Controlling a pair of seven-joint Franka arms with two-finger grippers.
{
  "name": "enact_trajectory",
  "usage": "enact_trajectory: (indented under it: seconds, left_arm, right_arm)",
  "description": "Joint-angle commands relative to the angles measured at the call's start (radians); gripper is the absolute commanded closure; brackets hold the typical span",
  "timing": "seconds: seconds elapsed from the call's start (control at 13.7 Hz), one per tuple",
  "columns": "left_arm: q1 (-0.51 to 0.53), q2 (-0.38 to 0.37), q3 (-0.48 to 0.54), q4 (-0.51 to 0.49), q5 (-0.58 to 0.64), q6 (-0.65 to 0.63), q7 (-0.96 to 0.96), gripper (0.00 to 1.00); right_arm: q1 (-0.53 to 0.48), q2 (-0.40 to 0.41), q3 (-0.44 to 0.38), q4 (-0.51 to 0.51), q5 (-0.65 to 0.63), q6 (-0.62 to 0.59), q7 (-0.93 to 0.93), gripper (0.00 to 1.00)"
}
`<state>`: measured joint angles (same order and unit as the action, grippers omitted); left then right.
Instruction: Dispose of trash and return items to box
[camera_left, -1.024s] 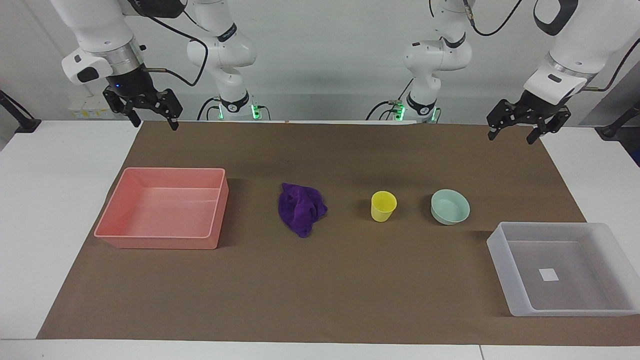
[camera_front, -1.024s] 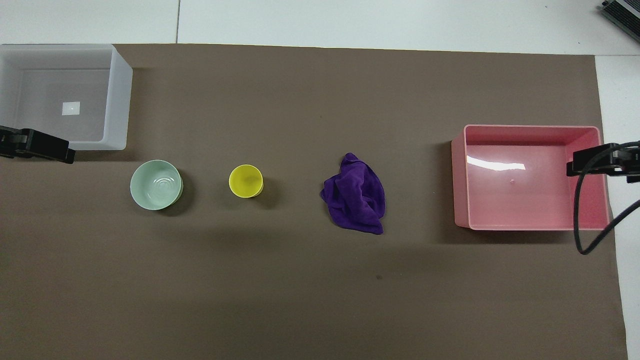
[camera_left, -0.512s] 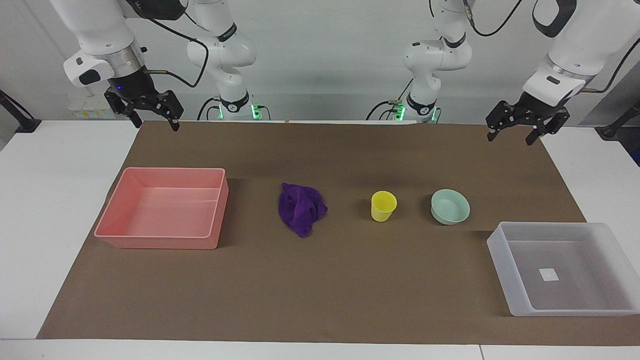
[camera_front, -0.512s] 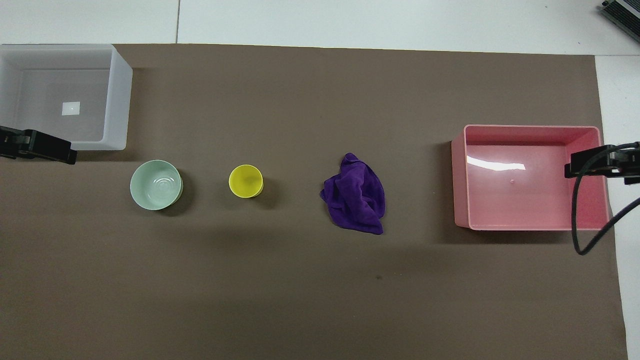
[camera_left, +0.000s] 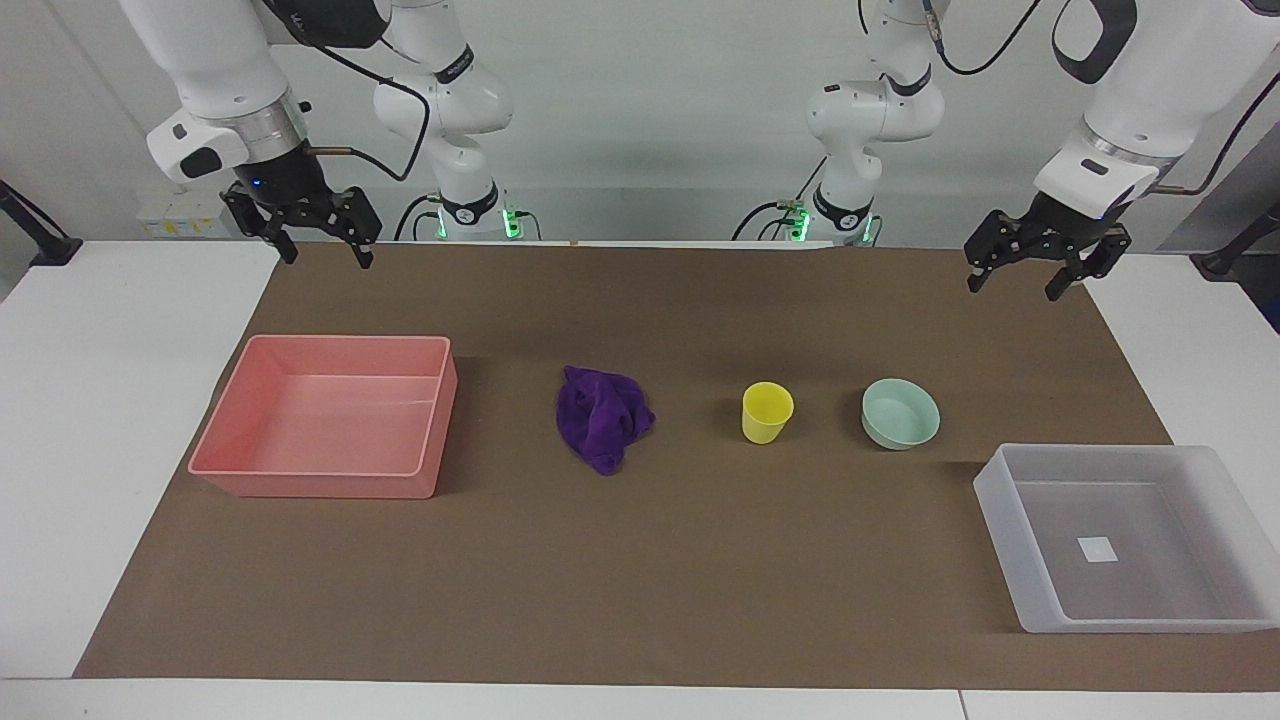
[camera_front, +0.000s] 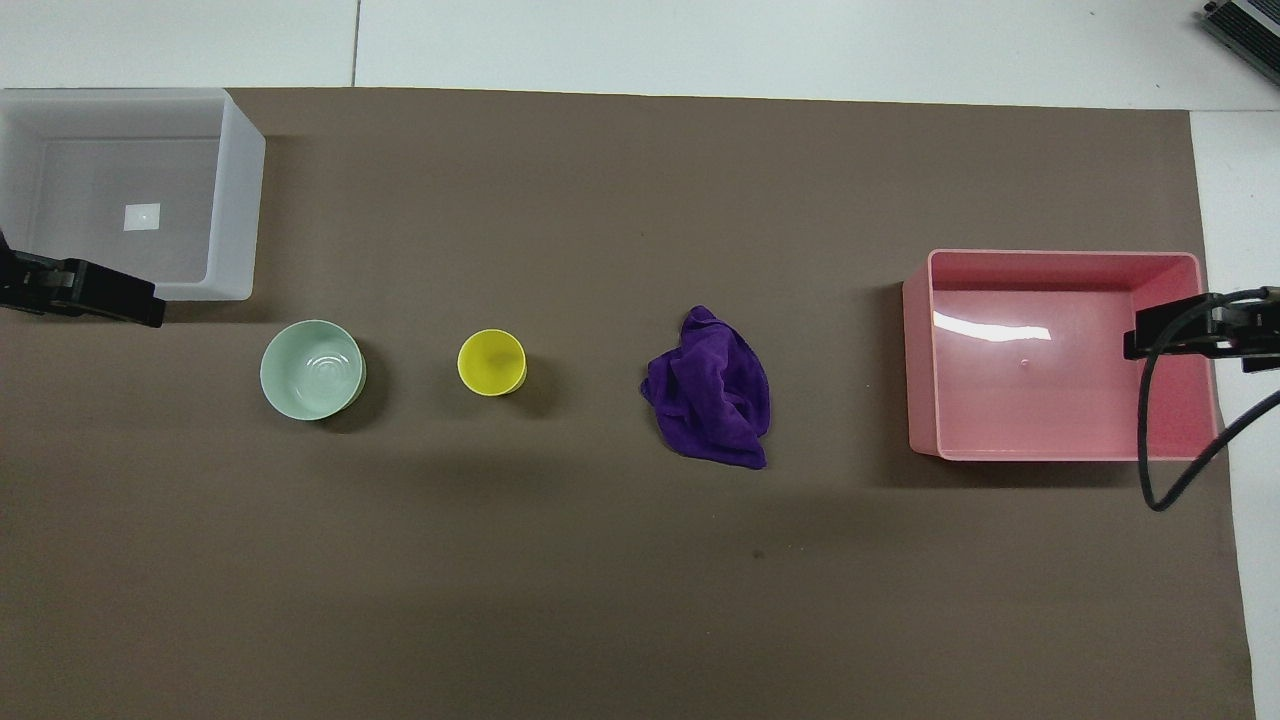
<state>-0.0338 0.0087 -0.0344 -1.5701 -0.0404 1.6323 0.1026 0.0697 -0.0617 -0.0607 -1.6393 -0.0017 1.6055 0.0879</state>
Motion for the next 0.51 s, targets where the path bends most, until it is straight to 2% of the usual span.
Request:
enact_trajectory:
  seconds: [0.0,0.15,0.44]
  left_arm:
    - [0.005,-0.05,0.005,-0.125,-0.004,0.114,-0.004,0.0]
    - [0.006,-0.044,0.007,-0.186,-0.004,0.2,-0.004,0.0]
    - [0.017,-0.03,0.01,-0.381,-0.004,0.432,-0.004,0.0]
  right_arm:
    - [0.051,-0.023,0.004,-0.083,0.006,0.098,0.048,0.0]
    - [0.083,-0.02,0.004,-0.148,0.006,0.186,0.061,0.0]
    - [0.18,0.032,0.004,-0.206,0.02,0.316,0.139,0.0]
